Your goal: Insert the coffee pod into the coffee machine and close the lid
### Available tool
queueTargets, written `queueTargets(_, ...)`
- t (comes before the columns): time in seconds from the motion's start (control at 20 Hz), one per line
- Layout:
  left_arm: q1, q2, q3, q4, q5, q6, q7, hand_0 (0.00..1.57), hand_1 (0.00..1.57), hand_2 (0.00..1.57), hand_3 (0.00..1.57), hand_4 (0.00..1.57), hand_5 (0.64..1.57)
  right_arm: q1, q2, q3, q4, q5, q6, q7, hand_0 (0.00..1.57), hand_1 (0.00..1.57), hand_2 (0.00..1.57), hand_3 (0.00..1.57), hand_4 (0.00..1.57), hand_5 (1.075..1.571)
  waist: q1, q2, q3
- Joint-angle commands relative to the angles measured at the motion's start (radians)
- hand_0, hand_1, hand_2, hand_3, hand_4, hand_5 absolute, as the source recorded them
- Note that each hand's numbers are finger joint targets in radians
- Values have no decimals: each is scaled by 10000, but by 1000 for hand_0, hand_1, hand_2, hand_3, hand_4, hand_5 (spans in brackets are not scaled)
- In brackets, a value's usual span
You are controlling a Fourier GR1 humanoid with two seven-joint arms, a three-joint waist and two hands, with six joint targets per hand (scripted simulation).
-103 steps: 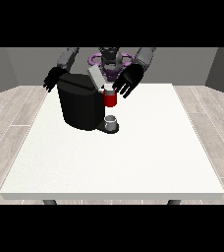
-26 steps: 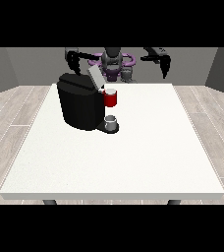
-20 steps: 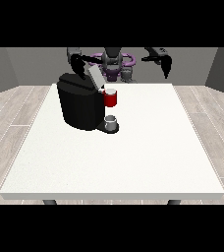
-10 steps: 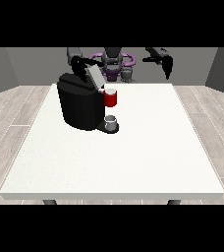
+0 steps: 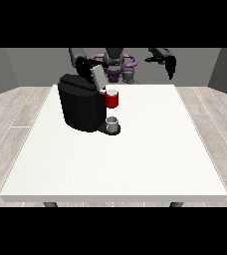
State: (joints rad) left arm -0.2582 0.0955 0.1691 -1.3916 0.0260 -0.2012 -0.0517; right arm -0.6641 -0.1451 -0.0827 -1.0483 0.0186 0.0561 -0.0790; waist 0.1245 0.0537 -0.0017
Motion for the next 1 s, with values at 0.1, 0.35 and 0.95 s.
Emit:
queueTargets(0.1, -139, -120, 97, 364, 34, 388, -442, 0, 0, 0, 0, 24, 1571, -478, 168, 250, 302, 266, 47, -73, 0, 0, 0, 0, 182, 1571, -49, 397, 16)
queueTargets(0.35, -262, 384, 380, 1016, -15, 307, -460, 0, 0, 0, 0, 169, 1571, -1002, 654, 1009, 30, 887, -191, 893, 0, 0, 0, 0, 0, 1571, -232, 97, 14)
queueTargets(0.95, -32, 153, -132, 723, 20, 107, -1167, 0, 0, 0, 0, 196, 1571, -1797, 925, 778, 473, 1160, -331, 595, 0, 0, 0, 0, 125, 1571, 4, 83, 16)
